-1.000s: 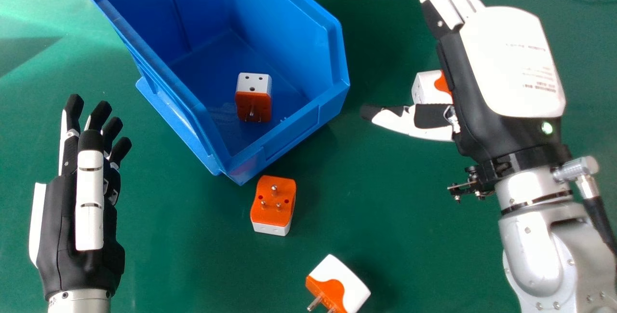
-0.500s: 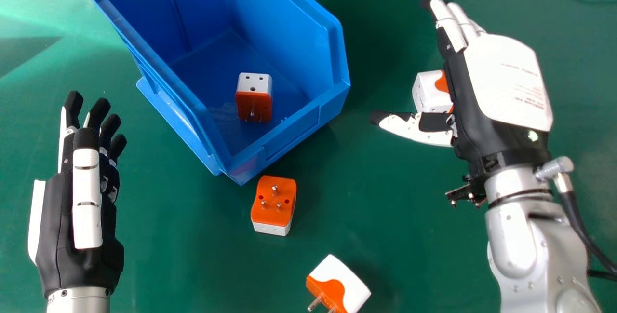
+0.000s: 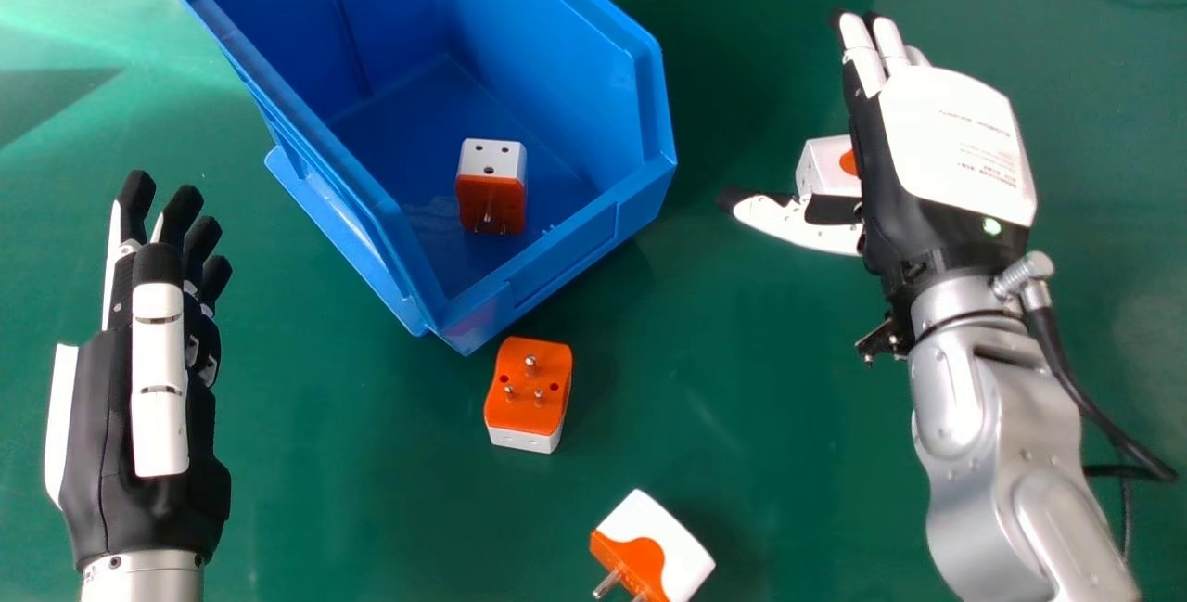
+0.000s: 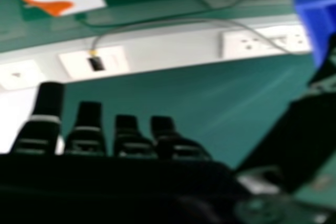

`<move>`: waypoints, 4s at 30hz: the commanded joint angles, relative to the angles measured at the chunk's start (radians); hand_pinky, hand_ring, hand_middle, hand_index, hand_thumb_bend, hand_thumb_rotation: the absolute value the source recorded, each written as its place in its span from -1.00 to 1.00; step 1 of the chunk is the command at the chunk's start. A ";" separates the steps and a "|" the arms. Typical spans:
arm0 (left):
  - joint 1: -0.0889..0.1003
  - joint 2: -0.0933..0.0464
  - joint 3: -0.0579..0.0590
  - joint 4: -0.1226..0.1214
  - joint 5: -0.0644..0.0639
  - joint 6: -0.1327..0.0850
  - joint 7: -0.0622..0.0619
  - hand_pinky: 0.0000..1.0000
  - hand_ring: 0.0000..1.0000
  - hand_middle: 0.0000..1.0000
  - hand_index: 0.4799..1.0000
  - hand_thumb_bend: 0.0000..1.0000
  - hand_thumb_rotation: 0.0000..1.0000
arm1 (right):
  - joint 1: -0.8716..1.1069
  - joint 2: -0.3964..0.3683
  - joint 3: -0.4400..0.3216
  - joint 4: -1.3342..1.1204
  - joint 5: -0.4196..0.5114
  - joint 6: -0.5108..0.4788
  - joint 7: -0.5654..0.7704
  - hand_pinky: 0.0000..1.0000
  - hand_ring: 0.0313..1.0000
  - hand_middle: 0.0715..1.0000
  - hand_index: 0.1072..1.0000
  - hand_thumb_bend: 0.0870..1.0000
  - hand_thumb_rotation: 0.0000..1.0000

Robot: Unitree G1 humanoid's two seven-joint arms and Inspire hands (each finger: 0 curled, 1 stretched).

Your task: Pick all objects and put in blue box

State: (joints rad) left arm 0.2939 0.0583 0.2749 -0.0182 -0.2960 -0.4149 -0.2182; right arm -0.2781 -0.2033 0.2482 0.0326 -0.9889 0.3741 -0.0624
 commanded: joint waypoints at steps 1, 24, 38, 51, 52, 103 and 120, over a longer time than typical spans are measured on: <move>0.001 0.010 0.006 -0.017 -0.005 -0.011 -0.006 0.92 0.91 0.92 0.91 -0.03 0.75 | -0.056 0.006 -0.007 0.024 0.002 0.029 -0.026 0.53 0.81 0.91 0.84 0.02 0.10; 0.011 0.008 0.013 -0.017 -0.008 -0.016 -0.020 0.93 0.91 0.92 0.91 -0.02 0.72 | -0.299 -0.053 0.056 0.292 0.066 0.196 0.110 0.54 0.83 0.91 0.85 0.41 -0.05; 0.011 0.008 0.014 -0.017 -0.004 -0.017 -0.017 0.91 0.90 0.91 0.90 -0.01 0.72 | -0.368 -0.081 0.134 0.395 0.084 0.200 0.163 0.62 0.89 0.96 0.89 0.63 -0.07; 0.019 0.009 0.015 -0.027 -0.007 -0.011 -0.015 0.89 0.89 0.90 0.87 0.01 0.71 | -0.430 -0.079 0.165 0.494 0.104 0.177 0.156 0.62 0.85 0.91 0.84 0.65 -0.13; 0.019 0.010 0.016 -0.027 -0.007 -0.011 -0.016 0.89 0.89 0.90 0.87 0.01 0.71 | -0.435 -0.081 0.166 0.503 0.107 0.170 0.156 0.62 0.85 0.91 0.84 0.64 -0.13; 0.026 0.031 0.032 -0.040 -0.020 -0.002 -0.013 0.94 0.92 0.95 0.98 -0.06 0.85 | -0.608 -0.094 0.204 0.834 0.250 0.086 0.109 0.22 0.44 0.51 0.42 0.59 -0.41; 0.035 0.031 0.036 -0.053 -0.021 0.006 -0.010 0.95 0.92 0.96 1.00 -0.07 0.87 | -0.650 -0.072 0.211 0.956 0.285 0.039 0.045 -0.19 0.04 0.14 0.18 0.58 -0.44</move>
State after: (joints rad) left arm 0.3204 0.0877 0.3008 -0.0449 -0.3154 -0.4034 -0.2312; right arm -0.8893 -0.2747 0.4624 0.9856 -0.7042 0.4239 0.0151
